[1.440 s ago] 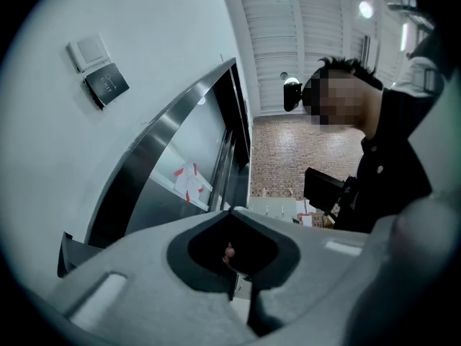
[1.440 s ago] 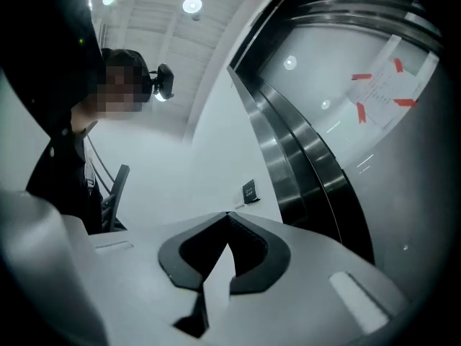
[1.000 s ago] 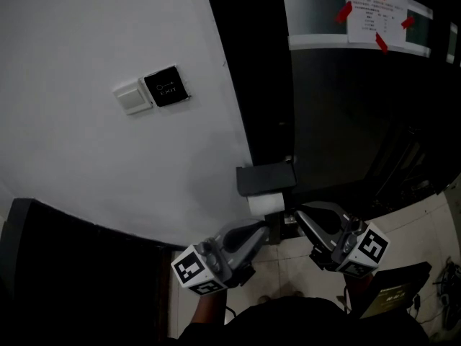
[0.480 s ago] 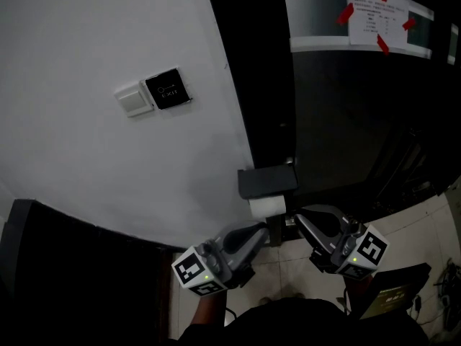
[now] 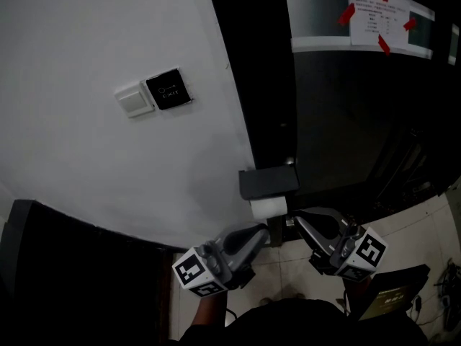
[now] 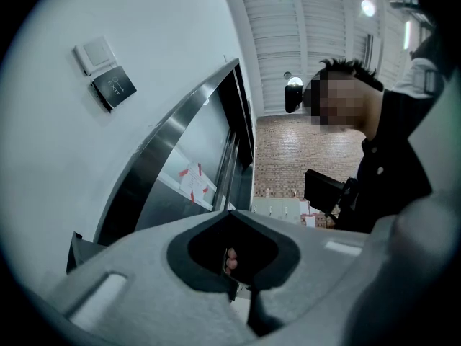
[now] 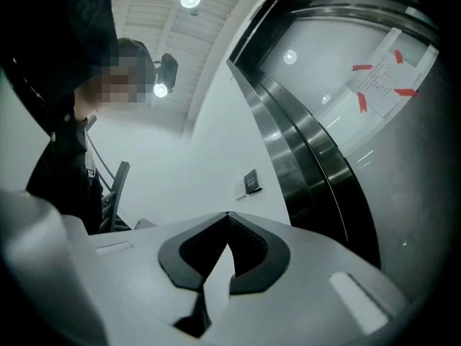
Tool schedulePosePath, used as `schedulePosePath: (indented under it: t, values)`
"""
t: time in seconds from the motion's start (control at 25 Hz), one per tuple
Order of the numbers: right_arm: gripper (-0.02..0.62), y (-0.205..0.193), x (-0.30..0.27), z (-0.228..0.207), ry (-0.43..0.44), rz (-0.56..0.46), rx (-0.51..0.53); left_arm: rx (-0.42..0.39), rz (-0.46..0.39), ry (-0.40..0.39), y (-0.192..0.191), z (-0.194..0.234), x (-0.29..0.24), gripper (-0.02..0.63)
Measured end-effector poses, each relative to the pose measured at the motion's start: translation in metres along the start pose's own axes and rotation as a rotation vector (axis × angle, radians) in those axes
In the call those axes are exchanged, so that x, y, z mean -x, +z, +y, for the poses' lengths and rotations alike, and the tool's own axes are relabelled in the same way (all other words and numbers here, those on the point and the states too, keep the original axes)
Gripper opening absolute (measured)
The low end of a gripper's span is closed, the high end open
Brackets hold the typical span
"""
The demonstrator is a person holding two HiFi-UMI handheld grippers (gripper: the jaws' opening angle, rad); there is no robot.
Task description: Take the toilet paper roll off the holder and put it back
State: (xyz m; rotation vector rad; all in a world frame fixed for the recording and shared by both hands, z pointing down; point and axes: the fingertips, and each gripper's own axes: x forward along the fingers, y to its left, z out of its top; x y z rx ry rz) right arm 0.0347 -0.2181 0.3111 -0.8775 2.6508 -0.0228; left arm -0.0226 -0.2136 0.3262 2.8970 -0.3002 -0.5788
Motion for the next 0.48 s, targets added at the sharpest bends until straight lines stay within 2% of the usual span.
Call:
schedulePosePath:
  t: [0.48]
  values:
    - [0.002, -0.0081, -0.0049, -0.0004, 0.0, 0.008, -0.014, 0.002, -0.002, 0.011, 0.0013, 0.0059, 0.0058, 0.0]
